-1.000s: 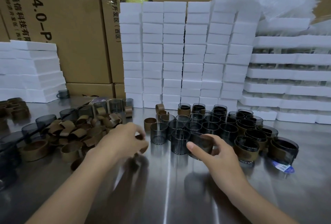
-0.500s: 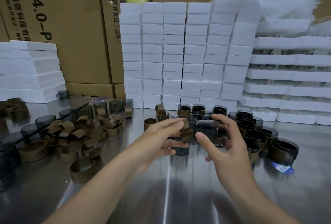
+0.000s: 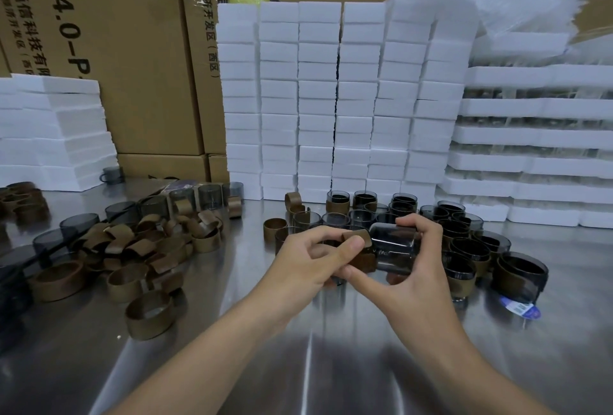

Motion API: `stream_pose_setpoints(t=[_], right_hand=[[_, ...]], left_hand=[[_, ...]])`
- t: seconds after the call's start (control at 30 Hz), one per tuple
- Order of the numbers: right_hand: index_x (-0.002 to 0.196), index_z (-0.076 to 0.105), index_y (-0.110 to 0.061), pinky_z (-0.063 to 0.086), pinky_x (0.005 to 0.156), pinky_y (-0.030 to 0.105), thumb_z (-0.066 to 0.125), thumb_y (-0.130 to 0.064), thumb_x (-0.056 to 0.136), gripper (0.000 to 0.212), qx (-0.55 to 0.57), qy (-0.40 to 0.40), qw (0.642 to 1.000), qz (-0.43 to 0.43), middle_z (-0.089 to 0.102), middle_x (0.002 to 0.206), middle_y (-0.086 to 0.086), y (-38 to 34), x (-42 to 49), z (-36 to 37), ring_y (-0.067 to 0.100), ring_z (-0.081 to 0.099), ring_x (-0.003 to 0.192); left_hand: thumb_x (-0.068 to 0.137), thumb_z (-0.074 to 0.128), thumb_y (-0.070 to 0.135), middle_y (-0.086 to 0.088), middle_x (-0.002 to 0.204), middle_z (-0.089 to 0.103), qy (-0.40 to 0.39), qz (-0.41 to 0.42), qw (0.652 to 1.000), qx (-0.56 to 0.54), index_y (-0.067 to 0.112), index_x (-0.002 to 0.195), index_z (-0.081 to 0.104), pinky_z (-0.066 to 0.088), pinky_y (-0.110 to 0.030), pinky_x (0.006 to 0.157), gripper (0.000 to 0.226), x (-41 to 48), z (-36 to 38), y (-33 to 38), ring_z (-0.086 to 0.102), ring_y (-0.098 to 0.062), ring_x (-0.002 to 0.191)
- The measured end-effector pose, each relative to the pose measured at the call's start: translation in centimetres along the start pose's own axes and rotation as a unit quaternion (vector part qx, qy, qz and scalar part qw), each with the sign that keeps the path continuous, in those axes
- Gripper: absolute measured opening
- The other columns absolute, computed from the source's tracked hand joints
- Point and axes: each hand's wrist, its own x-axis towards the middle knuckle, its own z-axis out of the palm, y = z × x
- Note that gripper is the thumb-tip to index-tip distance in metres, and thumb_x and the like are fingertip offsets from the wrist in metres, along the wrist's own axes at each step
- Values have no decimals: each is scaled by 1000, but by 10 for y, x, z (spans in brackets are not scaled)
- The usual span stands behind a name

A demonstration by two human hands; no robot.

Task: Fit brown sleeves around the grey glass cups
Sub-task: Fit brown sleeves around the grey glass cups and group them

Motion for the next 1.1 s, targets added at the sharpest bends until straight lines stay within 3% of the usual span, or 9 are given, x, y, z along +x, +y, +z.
stream_pose_setpoints(t=[0.1,0.2,0.33,0.47,0.7,0.77,0.87,0.93,1.1], right_hand=[[120,46,-51,52,87,13,106,-31,63,85,-6,16,1000,-8,67,113,-20,1,1,2,8,72,106],[117,49,-48,52,85,14,104,-44,58,81,-1,28,1000,-12,69,109,-18,-3,2,4,9,72,102],[114,51,-44,58,87,30,99,-46,61,72,8,17,1000,-23,71,107,-10,-7,2,6,14,74,100],[112,52,-41,55,88,25,96,-36,69,62,-3,-11,999,-51,67,106,-12,-8,-1,8,16,70,102],[115,50,-38,49,89,19,90,-32,71,60,-12,-19,997,-69,62,107,-14,-5,-1,6,15,66,102],[117,49,-37,52,91,26,88,-33,71,61,-14,-14,998,-68,63,110,-11,-4,-2,6,16,66,103],[123,50,-29,57,95,43,88,-29,73,62,-14,-31,997,-65,64,115,-3,-1,-3,5,20,68,106],[127,52,-25,58,96,44,85,-34,75,62,-14,-39,997,-68,65,119,-6,1,-4,5,20,69,110],[150,48,-23,56,103,37,78,-51,82,79,-60,-64,993,-78,65,134,-12,-1,-2,4,11,68,121]], left_hand=[[78,72,71,4,81,80,14,18,999,26,42,101,82,57,-18,69,38,3,3,-3,76,-3,81],[85,63,72,12,67,70,20,29,998,44,42,80,80,56,-21,67,34,5,5,-3,70,0,70],[85,54,78,-3,65,57,36,41,997,49,-9,95,69,50,-36,72,89,7,7,-2,57,-15,66],[81,53,83,-24,73,57,29,-9,999,42,-19,92,62,61,-54,86,102,4,9,1,58,-25,73],[75,54,92,-12,86,60,31,-73,996,39,4,95,72,53,-38,80,92,5,16,0,58,-24,79],[79,54,91,-11,87,59,25,-80,996,38,14,100,70,55,-35,77,82,4,17,1,57,-24,80],[84,54,89,-17,82,66,-6,-90,995,31,2,103,80,57,-33,78,92,5,13,1,63,-22,77],[92,52,85,-7,77,74,-39,-94,994,37,23,102,87,61,-31,80,72,3,10,4,70,-15,72],[101,54,73,-11,122,81,-70,-105,992,8,37,123,80,52,-55,116,49,1,3,14,72,-38,123]])
